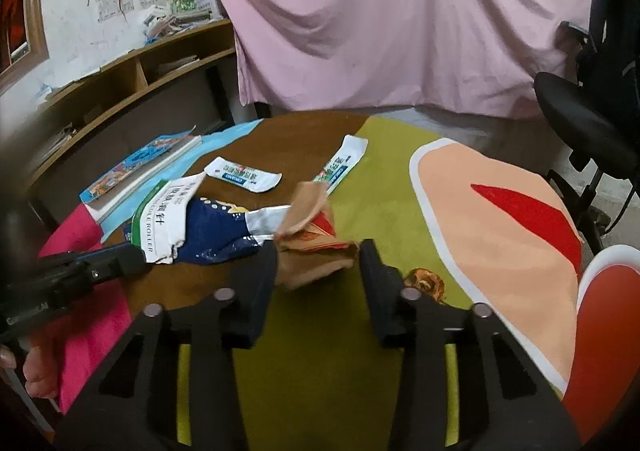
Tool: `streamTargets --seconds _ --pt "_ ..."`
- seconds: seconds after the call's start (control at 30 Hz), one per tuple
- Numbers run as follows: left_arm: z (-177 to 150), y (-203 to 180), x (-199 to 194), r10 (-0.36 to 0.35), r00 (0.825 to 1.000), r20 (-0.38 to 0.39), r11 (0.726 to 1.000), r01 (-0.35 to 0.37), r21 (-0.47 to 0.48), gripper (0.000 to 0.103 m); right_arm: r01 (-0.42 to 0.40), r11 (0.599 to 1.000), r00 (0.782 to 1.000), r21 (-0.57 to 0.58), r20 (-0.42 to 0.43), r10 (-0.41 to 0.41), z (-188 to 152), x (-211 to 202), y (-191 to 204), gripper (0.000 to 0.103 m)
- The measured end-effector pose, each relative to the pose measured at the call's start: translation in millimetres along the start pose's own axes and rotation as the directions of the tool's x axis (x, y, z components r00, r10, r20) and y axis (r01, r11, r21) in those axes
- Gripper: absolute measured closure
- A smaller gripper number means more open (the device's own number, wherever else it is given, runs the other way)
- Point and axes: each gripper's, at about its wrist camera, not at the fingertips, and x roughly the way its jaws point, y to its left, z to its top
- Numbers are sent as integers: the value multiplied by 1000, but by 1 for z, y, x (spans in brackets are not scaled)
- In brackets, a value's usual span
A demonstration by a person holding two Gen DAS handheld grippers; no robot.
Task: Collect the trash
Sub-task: 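Grasp the white 'ROLLER' packet with the left tool while the right tool grasps the red-brown wrapper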
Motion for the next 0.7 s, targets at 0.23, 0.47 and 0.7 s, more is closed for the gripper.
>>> streamTargets --seconds 0.23,0.47,0.7 --pt "0 -2 1 -6 1000 -2 1000 6 6 100 -5 1000 1000 -5 -18 5 0 1 3 55" --pt "-2 -11 -5 10 999 41 999 -12 49 101 -9 1000 1000 3 -8 9 -1 -1 2 61" --pt "-7 -22 -14 35 995 97 995 -43 91 101 1 1000 999 -20 40 0 -2 -12 7 64"
